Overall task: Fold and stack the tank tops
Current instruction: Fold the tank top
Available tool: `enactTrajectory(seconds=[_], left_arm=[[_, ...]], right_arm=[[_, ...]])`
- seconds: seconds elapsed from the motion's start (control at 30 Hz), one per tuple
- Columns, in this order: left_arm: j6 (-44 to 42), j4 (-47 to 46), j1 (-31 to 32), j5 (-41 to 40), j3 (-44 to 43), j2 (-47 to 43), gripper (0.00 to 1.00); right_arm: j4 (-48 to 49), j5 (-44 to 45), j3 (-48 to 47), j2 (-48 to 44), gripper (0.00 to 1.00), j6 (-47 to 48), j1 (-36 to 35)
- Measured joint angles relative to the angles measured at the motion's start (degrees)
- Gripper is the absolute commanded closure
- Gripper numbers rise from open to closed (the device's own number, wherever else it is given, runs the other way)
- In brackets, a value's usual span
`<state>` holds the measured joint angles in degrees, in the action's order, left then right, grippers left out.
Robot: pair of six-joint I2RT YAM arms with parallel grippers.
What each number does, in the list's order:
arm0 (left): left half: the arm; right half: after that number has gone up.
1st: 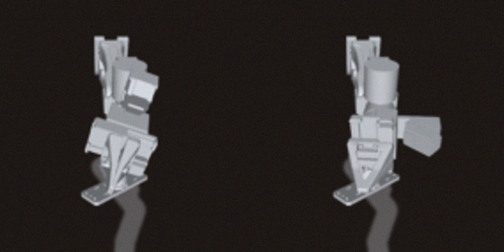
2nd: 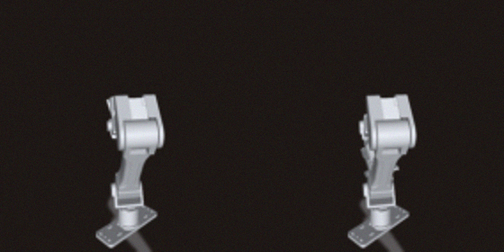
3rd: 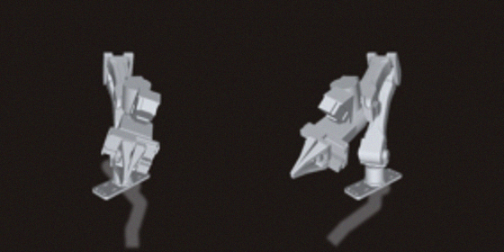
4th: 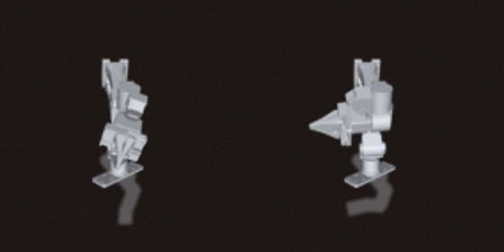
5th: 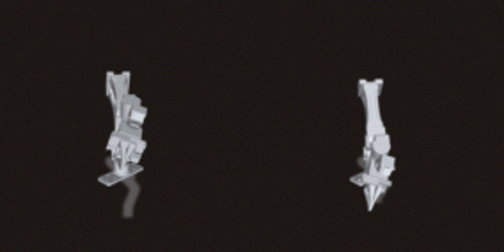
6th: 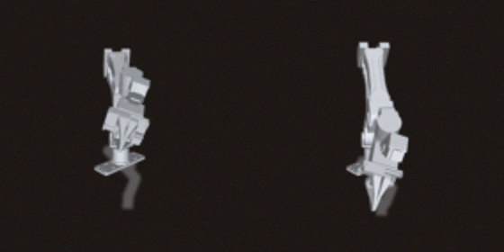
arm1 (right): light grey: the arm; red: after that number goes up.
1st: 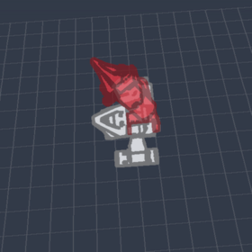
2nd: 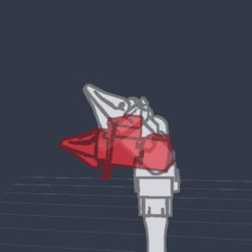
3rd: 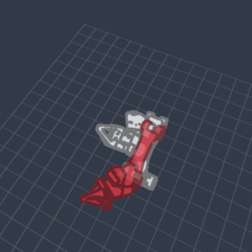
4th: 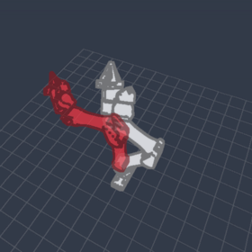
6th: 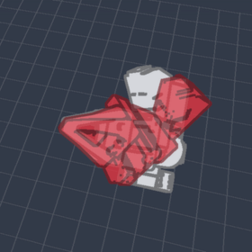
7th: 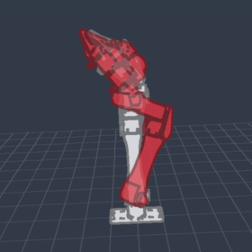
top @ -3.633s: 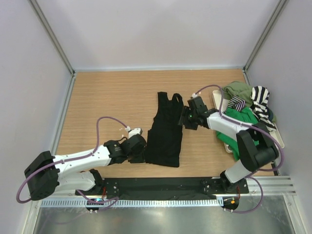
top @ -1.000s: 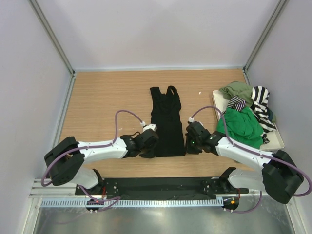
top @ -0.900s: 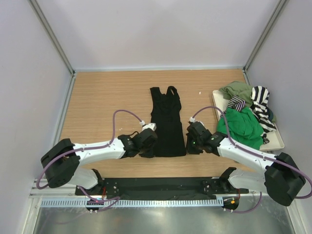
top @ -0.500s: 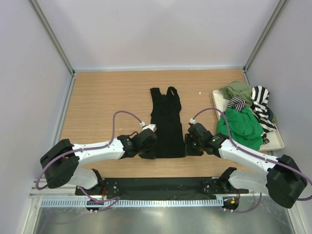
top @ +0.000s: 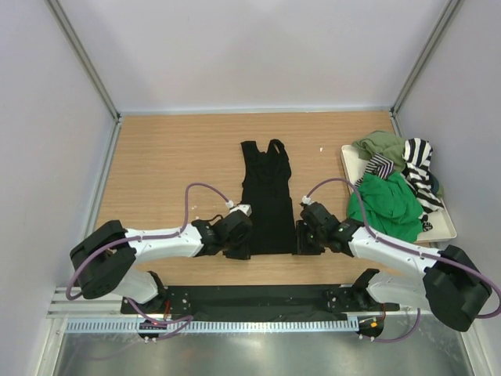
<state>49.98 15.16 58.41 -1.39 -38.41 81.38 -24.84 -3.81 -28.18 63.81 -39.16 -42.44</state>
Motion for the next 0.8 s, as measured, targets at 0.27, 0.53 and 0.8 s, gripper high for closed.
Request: enactTrajectory(seconds=[0.27,0.53,0.8], left_arm=[[0.52,-0.09,0.0,0.28,0.42,-0.07,1.0],[0.76,3.74,0.46,2.62,0.5,-9.51,1.0],[0.85,12.66,0.5,4.24,-4.37,-17.46,1.0]], right_arm=[[1.9,-1.31,0.28,0.83,0.99,-0.09,-0.24],[-4.31,-1.42,-0.52,-10.34,0.99,-1.7,-2.54],[-12.59,-1.46,-6.86,-15.8,0.99,-2.01,-2.62]])
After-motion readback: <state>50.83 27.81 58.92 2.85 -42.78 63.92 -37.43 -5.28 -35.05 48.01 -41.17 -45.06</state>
